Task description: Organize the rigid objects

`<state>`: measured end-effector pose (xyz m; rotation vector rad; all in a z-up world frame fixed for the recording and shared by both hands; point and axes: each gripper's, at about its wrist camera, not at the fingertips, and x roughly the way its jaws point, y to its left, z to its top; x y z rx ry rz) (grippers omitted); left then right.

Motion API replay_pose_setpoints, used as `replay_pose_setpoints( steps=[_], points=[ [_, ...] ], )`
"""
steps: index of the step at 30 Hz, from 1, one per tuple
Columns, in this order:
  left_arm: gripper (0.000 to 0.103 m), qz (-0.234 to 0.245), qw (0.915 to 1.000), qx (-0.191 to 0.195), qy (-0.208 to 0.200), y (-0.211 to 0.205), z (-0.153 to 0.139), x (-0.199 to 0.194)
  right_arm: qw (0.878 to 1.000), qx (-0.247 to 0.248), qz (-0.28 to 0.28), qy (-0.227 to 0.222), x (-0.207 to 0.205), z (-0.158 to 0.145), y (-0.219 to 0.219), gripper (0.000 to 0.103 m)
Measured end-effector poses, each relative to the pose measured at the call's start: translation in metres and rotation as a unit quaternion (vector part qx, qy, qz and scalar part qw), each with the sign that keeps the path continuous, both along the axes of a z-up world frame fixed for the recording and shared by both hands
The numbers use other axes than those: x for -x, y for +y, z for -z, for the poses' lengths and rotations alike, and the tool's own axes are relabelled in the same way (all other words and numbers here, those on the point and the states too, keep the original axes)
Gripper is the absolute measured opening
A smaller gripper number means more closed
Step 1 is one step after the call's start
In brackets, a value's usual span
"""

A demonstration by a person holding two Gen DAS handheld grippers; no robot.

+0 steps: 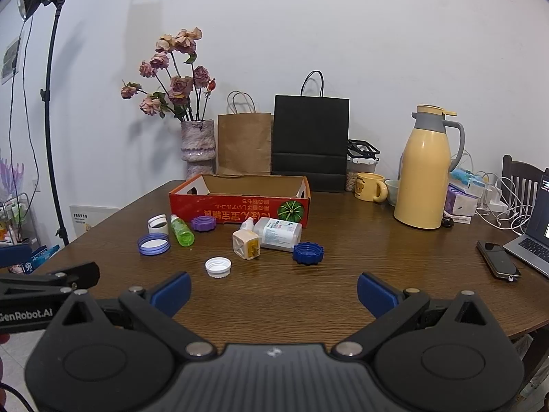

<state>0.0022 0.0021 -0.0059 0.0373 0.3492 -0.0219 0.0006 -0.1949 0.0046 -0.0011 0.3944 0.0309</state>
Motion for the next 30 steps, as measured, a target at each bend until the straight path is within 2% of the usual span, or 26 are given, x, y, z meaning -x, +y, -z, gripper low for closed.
replay_pose_setpoints(
  steps=[30],
  points=[
    [0.103,0.0,1.0,0.003,0.0,0.0025,0.0031,0.0003,1.0,0.0,0.0,-0.001,0.0007,-0.0005,0.0008,0.103]
  ],
)
